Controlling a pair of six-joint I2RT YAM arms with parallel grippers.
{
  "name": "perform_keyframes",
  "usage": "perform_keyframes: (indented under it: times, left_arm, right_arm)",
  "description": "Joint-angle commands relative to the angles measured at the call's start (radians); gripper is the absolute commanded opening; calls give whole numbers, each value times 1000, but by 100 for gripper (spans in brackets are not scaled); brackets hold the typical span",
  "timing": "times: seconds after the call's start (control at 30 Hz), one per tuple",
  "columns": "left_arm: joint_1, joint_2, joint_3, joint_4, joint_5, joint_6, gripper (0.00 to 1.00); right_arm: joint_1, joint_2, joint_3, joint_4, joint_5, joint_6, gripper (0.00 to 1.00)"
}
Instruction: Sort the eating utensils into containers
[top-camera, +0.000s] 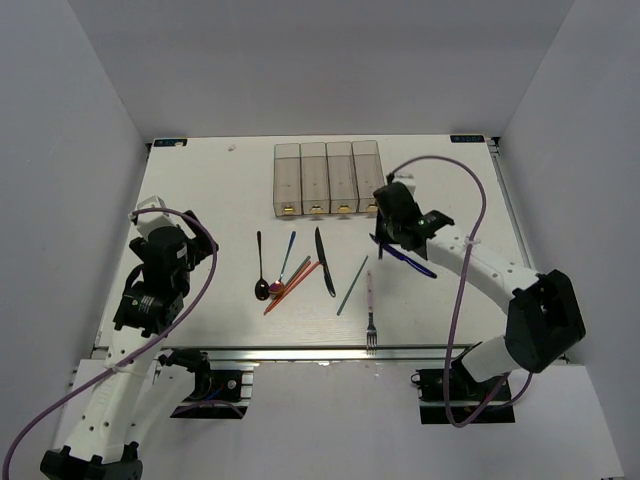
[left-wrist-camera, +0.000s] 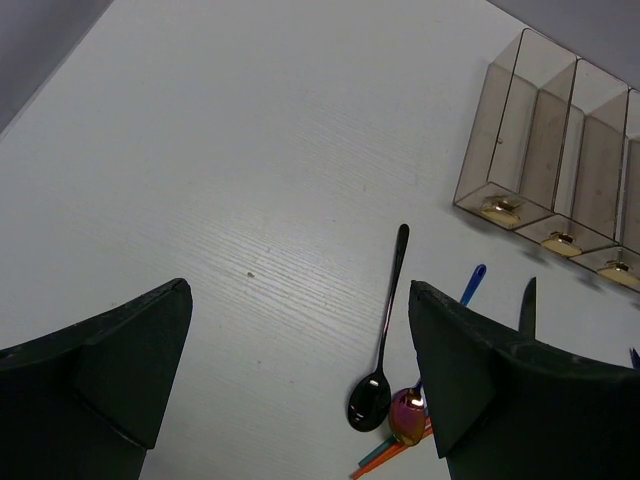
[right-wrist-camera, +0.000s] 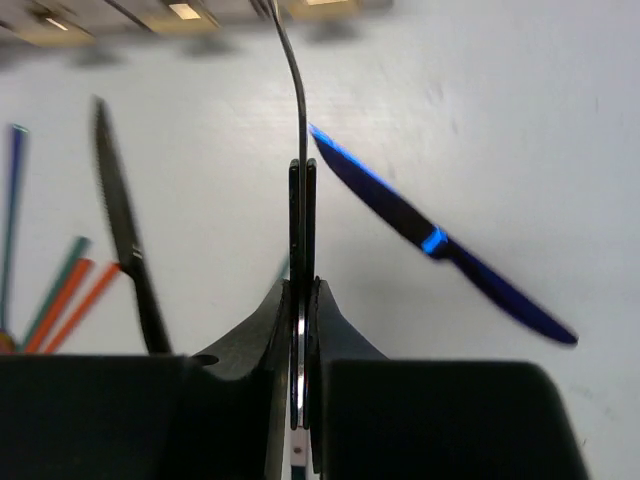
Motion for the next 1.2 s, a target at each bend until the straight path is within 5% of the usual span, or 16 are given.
perform_keyframes:
  times: [0.0, 0.43, 0.53, 0.77, 0.9, 0.93, 1.0, 1.17]
  left_arm:
    - [5, -2, -7, 11, 6, 9, 98]
    - [-3, 13, -10, 19, 32, 13, 98]
    - [-3, 27, -10, 20, 41, 15, 98]
    - [-3, 34, -7, 19, 43, 18, 98]
    - [-7, 12, 0, 29, 85, 36, 98]
    - [-7, 7, -1, 34, 105, 41, 98]
    - [-7, 7, 10, 30, 107, 44, 98]
    - [-12, 94, 70, -21, 130, 21, 98]
  right_arm:
    - [-15, 75, 160, 71, -43, -193, 0]
    - [-190, 723, 1051, -171, -173, -369, 0]
    - [-215, 809, 1153, -219, -207, -366, 0]
    - [-239, 856, 1104, -165, -204, -367, 0]
    - [-242, 856, 1101, -155, -221, -370, 20]
    - [-241, 853, 1104, -155, -226, -370, 36]
    - [-242, 834, 1109, -158, -223, -369, 50]
    - [-242, 772, 1139, -197, -201, -366, 64]
